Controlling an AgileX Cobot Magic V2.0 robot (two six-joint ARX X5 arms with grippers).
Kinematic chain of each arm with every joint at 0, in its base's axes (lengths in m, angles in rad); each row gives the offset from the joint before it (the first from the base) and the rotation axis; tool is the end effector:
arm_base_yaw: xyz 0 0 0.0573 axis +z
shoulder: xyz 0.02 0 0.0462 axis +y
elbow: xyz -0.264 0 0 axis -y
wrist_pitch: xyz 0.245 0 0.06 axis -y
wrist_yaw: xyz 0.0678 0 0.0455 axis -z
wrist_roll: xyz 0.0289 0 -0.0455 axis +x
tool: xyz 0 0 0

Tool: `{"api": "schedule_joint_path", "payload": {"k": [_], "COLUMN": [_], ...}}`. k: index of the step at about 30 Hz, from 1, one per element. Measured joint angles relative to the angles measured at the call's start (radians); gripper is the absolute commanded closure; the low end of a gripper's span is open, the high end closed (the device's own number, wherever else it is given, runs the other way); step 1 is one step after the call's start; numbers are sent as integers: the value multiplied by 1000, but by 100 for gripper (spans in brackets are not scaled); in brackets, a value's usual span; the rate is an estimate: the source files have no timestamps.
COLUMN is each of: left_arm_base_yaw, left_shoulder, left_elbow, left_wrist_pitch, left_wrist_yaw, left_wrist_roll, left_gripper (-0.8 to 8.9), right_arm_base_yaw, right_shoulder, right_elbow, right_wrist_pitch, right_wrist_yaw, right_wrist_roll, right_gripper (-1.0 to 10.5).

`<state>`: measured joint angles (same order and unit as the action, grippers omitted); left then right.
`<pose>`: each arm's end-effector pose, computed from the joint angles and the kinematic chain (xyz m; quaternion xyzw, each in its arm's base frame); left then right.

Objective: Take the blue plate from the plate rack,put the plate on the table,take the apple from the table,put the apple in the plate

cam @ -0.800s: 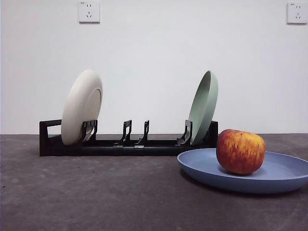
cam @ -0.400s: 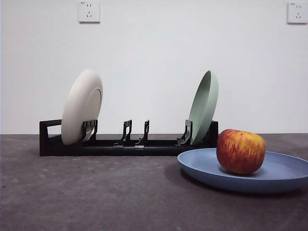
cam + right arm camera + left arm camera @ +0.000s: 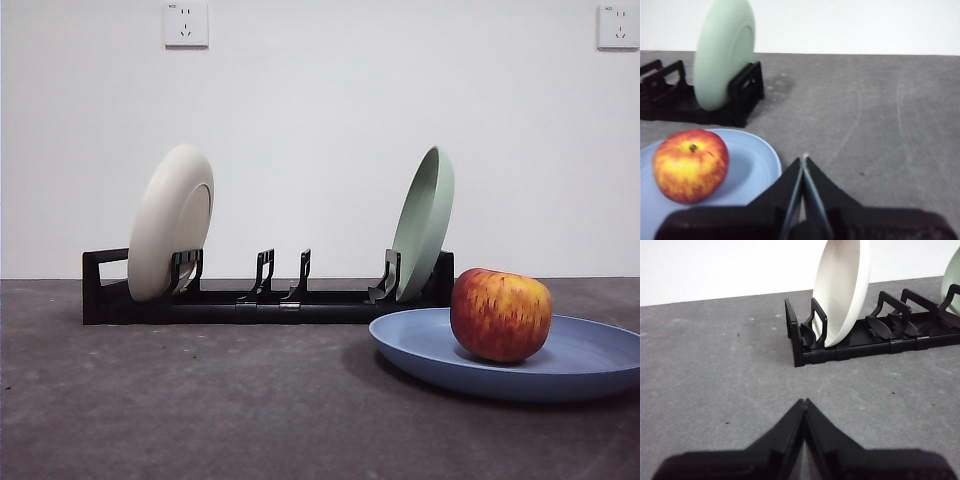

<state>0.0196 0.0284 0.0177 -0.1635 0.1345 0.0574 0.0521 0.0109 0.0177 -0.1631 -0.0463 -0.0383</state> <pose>0.0968 -0.0020 0.1517 0.0218 0.0851 -0.0597 0.9943 0.0959 0.0063 0.1530 -0.0193 0.0771 0.0505 0.9956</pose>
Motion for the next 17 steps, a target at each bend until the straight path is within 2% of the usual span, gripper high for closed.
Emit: {"api": "schedule_joint_path", "payload": {"k": [10,17], "left_arm_base_yaw": [0,0], "left_shoulder": [5,5], "left_elbow": [0,0], "left_wrist_pitch": [0,0], "left_wrist_yaw": [0,0], "left_wrist_roll": [0,0], "left_gripper": [817,817], "right_arm_base_yaw": [0,0], "right_shoulder": [0,0], "right_elbow": [1,1], "right_wrist_pitch": [-19,-19], "right_wrist_yaw": [84,84], "right_wrist_roll": [-1,1], "right_gripper": [946,946]}}
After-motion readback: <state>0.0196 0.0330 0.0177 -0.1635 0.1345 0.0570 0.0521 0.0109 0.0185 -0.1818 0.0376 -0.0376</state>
